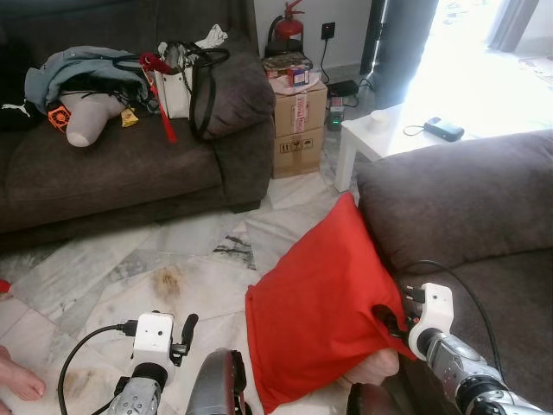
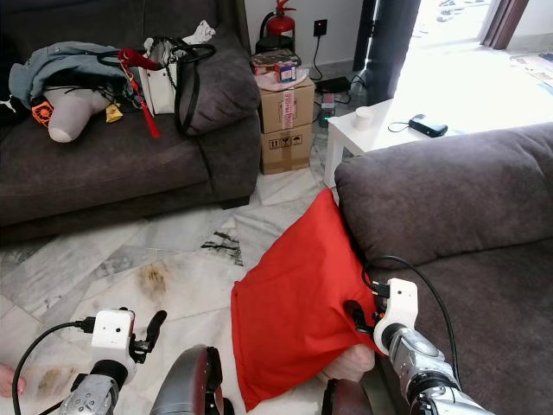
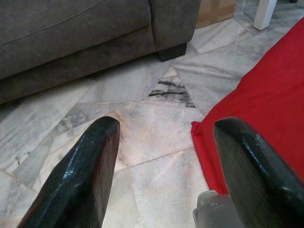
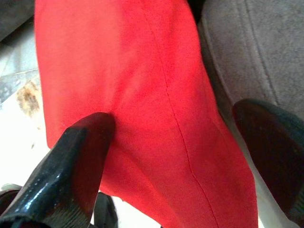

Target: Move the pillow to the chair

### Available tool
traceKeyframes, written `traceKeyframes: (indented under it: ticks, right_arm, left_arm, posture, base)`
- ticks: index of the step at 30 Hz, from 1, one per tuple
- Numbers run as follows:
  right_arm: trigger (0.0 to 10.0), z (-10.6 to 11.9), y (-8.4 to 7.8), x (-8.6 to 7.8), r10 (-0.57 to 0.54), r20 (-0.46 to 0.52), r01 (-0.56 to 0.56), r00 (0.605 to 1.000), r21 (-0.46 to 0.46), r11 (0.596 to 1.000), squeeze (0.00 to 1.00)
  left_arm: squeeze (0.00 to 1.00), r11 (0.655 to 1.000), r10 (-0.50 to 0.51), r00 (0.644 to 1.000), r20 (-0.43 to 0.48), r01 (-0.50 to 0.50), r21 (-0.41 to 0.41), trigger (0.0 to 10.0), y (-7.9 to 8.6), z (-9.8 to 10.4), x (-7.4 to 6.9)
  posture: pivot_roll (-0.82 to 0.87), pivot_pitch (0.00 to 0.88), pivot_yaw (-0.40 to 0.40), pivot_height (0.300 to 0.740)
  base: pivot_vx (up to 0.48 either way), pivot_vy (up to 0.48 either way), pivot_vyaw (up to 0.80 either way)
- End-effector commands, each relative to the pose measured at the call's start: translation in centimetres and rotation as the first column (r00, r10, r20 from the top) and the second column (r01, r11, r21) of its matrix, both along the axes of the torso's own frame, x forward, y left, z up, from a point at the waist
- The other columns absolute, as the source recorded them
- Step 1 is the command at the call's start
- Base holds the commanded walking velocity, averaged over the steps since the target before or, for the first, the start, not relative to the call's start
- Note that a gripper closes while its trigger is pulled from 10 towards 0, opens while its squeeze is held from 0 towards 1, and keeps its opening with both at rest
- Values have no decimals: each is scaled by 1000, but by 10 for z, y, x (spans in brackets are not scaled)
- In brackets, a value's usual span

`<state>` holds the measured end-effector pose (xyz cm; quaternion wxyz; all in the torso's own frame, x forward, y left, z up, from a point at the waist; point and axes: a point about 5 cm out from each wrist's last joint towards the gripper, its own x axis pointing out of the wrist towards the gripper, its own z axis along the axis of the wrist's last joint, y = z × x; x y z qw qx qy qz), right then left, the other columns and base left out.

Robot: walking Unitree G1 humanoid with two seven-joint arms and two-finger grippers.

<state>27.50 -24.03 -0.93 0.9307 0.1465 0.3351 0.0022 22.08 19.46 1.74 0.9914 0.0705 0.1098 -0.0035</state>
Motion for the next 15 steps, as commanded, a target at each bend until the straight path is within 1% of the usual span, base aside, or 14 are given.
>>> traceKeyframes:
  ticks: [1, 5, 7, 10, 13, 15]
  right_arm:
    - [10000, -3, 3, -2, 14, -13, -14, 1000, 24, 1000, 0]
    - [10000, -2, 1, -2, -19, -12, 19, 1000, 44, 999, 0]
    - [10000, -2, 0, -2, -21, -15, 21, 1000, 24, 999, 0]
    - [10000, -1, -2, -1, -53, -16, 53, 998, 11, 999, 0]
    - [10000, 1, -6, 1, -96, -4, 96, 995, -15, 995, 0]
    - [10000, 4, -8, 4, -125, 23, 126, 992, -26, 992, 0]
  left_arm:
    - [0, 1000, 10, 1000, -25, -10, -15, 10000, 2, -4, -4]
    - [0, 1000, 8, 1000, -25, -8, -22, 10000, 1, -4, -4]
    - [0, 1000, 3, 1000, -24, -4, -26, 10000, -1, -4, -4]
    - [0, 1000, -2, 1000, -24, 2, -31, 10000, -4, -4, -3]
    - [0, 999, -7, 1000, -23, 6, -35, 10000, -5, -4, -2]
    - [0, 999, -6, 1000, -23, 5, -35, 10000, -5, -4, -2]
  posture:
    - [48, 89, 69, 606]
    - [48, 88, 69, 606]
    - [49, 86, 69, 606]
    - [49, 85, 69, 606]
    - [50, 82, 69, 606]
    - [50, 82, 69, 606]
  base:
    - [0, 0, 0]
    - [0, 0, 0]
    - [0, 0, 0]
    - [0, 0, 0]
    - [0, 0, 0]
    - [0, 0, 0]
